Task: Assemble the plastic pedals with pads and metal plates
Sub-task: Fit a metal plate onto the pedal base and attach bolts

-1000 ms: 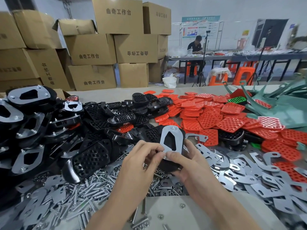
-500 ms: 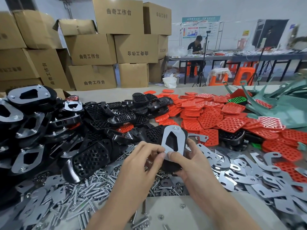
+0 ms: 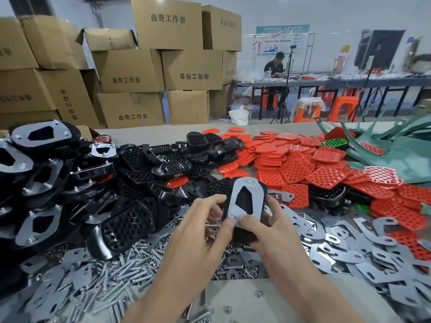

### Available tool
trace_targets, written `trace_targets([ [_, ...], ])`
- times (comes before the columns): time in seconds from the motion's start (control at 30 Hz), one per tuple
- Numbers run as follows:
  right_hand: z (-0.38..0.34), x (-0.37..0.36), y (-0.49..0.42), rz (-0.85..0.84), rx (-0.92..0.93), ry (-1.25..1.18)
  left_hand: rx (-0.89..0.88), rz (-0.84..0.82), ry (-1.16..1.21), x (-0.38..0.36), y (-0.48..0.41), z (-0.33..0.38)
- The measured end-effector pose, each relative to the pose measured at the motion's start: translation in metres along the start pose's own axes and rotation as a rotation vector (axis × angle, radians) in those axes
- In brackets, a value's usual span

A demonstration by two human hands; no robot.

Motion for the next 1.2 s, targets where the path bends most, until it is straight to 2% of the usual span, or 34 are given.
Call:
trace_targets([
  [0.13, 0.001, -0.003, 0.001, -0.031, -0.002, -0.018, -0.059, 0.031, -0.014, 0.000, -0.004, 0.003],
  [0.27, 0.000, -0.002, 0.000, -0.052, -0.011, -0.084, -0.088, -0.031, -0.023, -0.003, -0.002, 0.005],
  [0.43, -0.001, -0.005, 0.002, -0.095, -0.028, -0.124, 0.004, -0.014, 0.067, -0.003, -0.002, 0.001],
  [0.6, 0.000, -0.007, 0.005, -0.097, -0.055, -0.126, -0.061, -0.022, 0.020, -0.001, -0.002, 0.006],
  [0.73, -0.001, -0.007, 0.007, -0.080, -0.069, -0.141, 0.051, -0.027, 0.127, -0.002, -0.001, 0.002],
  [0.87, -0.002, -0.006, 0.008, -0.056, -0.076, -0.143, 0.040, -0.079, 0.136, -0.008, -0.004, 0.003],
  [1.03, -0.002, -0.005, 0.006, -0.038, -0.073, -0.162, 0.140, -0.076, 0.332, -0.008, 0.000, -0.001],
  [1.2, -0.004, -0.011, 0.009, -0.071, -0.056, -0.169, 0.123, -0.092, 0.283, -0.008, -0.002, 0.004],
])
Point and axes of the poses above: each hand's wrist, its own y-axis away from the middle knuckle, its own x-axis out of the back of the hand, z = x × y, the point moved 9 cm from there along -y, towards the middle knuckle, and after that the axes turned 11 degrees about -x, right-handed, at the moved point
